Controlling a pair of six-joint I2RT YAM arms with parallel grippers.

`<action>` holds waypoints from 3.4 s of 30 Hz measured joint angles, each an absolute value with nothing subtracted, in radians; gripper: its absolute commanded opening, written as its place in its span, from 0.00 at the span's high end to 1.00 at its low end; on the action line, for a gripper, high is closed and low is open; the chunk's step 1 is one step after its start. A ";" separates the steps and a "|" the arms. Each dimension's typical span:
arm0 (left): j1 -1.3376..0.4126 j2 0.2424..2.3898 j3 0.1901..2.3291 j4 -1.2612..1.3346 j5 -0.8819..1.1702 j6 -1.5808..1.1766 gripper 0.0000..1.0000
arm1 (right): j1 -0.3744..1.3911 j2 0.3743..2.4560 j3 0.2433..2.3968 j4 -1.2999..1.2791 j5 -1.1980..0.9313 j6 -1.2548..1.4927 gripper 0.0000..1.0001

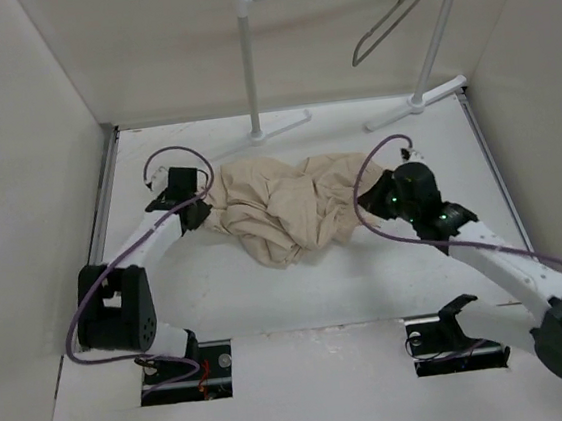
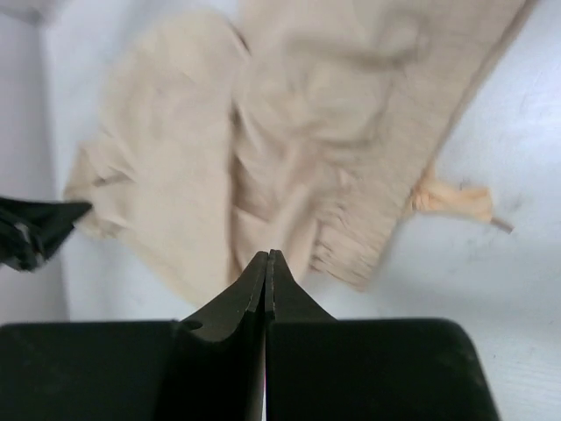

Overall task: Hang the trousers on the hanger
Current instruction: Flatten out the trousers at the center of the board.

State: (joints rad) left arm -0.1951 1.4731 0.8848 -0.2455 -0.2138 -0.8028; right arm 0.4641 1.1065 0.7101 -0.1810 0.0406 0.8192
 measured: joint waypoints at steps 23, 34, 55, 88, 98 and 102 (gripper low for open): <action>-0.160 1.252 0.889 -0.430 -0.350 -0.797 0.42 | 0.557 1.432 0.693 -0.192 0.031 0.778 0.39; -0.551 1.332 0.845 -0.471 -0.349 -0.921 0.30 | 0.542 1.462 0.698 -0.099 0.056 0.781 0.94; -0.342 1.200 1.180 -0.450 -0.271 -0.851 0.97 | 0.293 0.949 0.960 -0.430 0.058 0.748 0.96; -0.509 1.495 0.908 -0.276 -0.165 -0.903 0.99 | 0.255 0.808 1.001 -0.625 0.022 0.816 0.97; -0.191 0.970 1.003 -0.537 -0.165 -0.841 1.00 | 0.285 0.674 1.219 -0.736 0.097 0.783 0.97; -0.138 0.966 1.341 -0.749 -0.164 -0.780 0.98 | 0.259 0.713 1.295 -0.764 0.092 0.777 0.97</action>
State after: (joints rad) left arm -0.1383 0.9661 1.3415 -0.7494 -0.1642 -0.7803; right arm 0.2588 0.7132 1.2953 -0.7635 0.0921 0.7773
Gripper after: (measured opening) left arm 0.011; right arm 0.065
